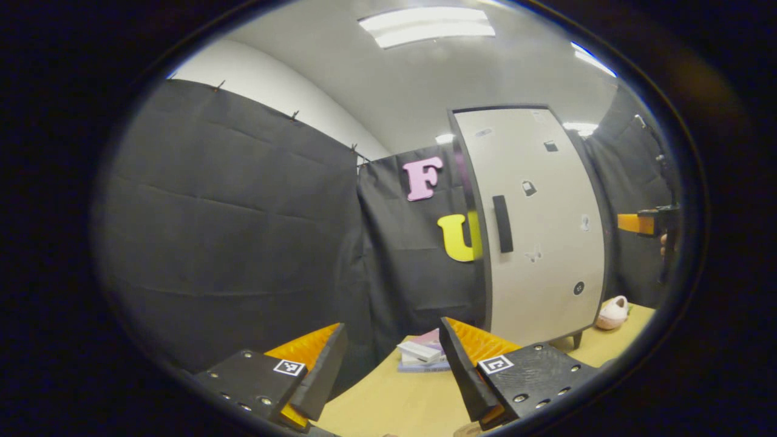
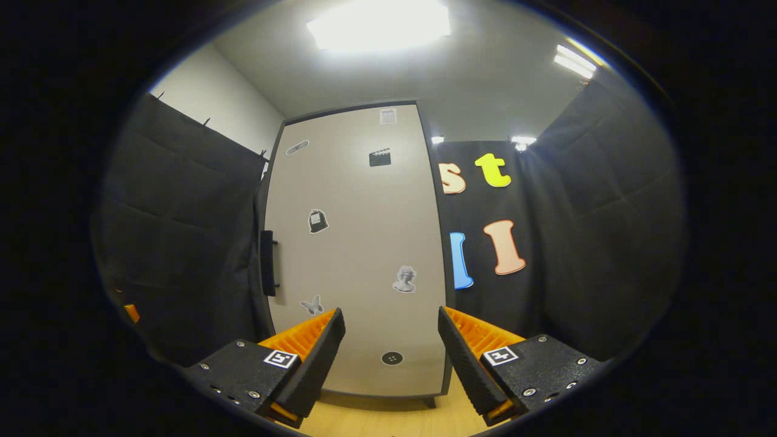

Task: Open the cabinet door with the right hand, grasp the bottle in the cabinet with the left hand and place it on the coaster, then close the cabinet door with the right hand.

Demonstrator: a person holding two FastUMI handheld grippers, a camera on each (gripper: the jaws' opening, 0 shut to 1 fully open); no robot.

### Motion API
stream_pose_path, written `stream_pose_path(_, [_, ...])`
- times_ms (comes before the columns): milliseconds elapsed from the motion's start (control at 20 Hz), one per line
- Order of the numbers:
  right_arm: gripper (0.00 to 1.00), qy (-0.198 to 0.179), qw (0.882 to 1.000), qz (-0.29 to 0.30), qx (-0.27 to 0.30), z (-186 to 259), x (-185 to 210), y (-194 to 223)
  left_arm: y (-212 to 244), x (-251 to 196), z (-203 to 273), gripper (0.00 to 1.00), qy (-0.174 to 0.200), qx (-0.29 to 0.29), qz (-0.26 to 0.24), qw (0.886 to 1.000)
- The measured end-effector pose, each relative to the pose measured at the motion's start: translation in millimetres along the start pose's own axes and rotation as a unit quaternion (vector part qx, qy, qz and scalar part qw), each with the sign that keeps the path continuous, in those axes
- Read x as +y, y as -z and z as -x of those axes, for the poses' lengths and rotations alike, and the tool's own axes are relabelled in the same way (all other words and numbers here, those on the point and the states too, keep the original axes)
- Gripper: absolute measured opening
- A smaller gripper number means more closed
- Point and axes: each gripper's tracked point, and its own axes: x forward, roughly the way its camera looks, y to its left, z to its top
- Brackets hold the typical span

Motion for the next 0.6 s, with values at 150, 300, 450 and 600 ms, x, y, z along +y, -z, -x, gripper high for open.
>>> stream_pose_path(150, [0.95,-0.023,1.000,-0.008,0.002,-22.0,26.3,-2.0,5.7,35.9,10.6,0.88,-0.033,0.009,-0.006,0.999])
stream_pose_path(300, [0.95,-0.036,0.999,-0.015,-0.003,-42.3,48.2,-8.6,9.9,65.1,19.4,0.92,-0.061,0.013,-0.008,0.998])
stream_pose_path(450, [0.95,-0.050,0.998,-0.022,-0.006,-61.9,75.2,-13.4,12.7,88.2,24.8,0.87,-0.081,0.017,-0.012,0.997])
stream_pose_path(600, [0.94,-0.067,0.998,-0.022,-0.004,-77.4,103.7,-14.7,17.0,106.3,29.8,0.92,-0.095,0.020,-0.014,0.995])
